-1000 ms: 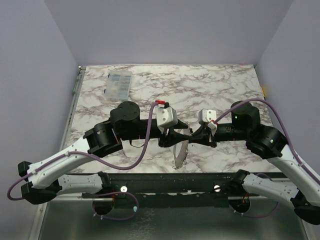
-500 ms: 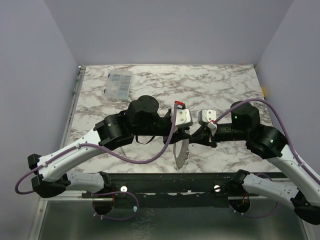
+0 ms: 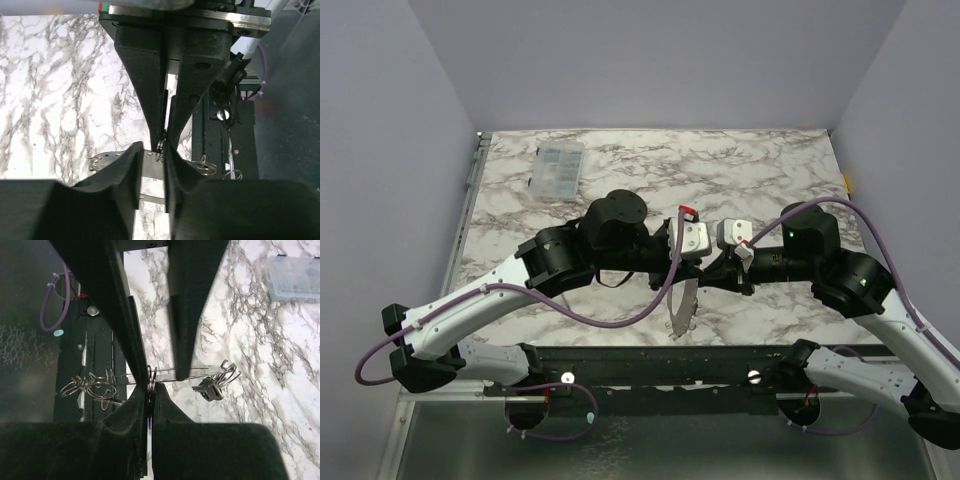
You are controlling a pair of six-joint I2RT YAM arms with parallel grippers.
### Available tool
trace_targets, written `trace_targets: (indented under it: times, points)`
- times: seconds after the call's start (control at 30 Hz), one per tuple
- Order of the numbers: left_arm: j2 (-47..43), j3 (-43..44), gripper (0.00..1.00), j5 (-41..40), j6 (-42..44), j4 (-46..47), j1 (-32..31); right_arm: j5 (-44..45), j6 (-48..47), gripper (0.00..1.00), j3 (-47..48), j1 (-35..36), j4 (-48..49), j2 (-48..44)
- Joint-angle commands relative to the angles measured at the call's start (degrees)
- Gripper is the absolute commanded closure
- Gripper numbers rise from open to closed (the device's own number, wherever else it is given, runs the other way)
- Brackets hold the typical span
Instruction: Put the keys on the keyring
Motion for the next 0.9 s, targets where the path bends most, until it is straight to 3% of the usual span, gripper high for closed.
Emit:
trace_targets:
  times: [0.0, 0.23, 0.33, 0.43, 0.47, 0.57, 0.63, 0.87]
  points:
    - [0.85, 0.97, 0.80, 3.16, 1.41, -1.05, -0.20, 0.37, 0.12, 0.99, 0.14, 0.21, 0.15, -0.42]
    - [2.29, -0.60, 1.00, 6.20, 3.22, -1.24, -0.15, -0.90, 0.51, 1.00, 0.98, 0.21, 0.59, -0.78]
    - [2.11, -0.92, 1.00, 7.23, 3.52, -0.23, -0.15, -0.71, 0.52, 0.99, 0.54, 0.21, 1.05, -0.95]
    - [0.26, -2.76, 1.00, 3.20, 2.25, 3.43, -0.06, 1.69, 1.30, 0.99, -0.25, 0.21, 2.35, -1.61]
    - [-0.85, -3.58, 1.00, 2.47, 2.09, 4.58, 0.01, 2.67, 1.73, 0.93, -0.60, 0.21, 2.94, -1.92]
    - [-3.55, -6.49, 1.00, 0.50, 0.56, 8.72, 0.49, 4.41, 2.49, 0.60, -1.63, 0.21, 4.66, -3.30]
    - [-5.30, -8.33, 1.00, -1.01, -0.35, 11.00, 0.63, 4.63, 2.91, 0.49, -2.15, 0.21, 5.56, -4.31]
    - [-12.50, -16.12, 1.00, -5.45, -4.15, 21.14, 0.81, 4.64, 4.20, 0.47, -4.33, 0.21, 7.67, -6.71]
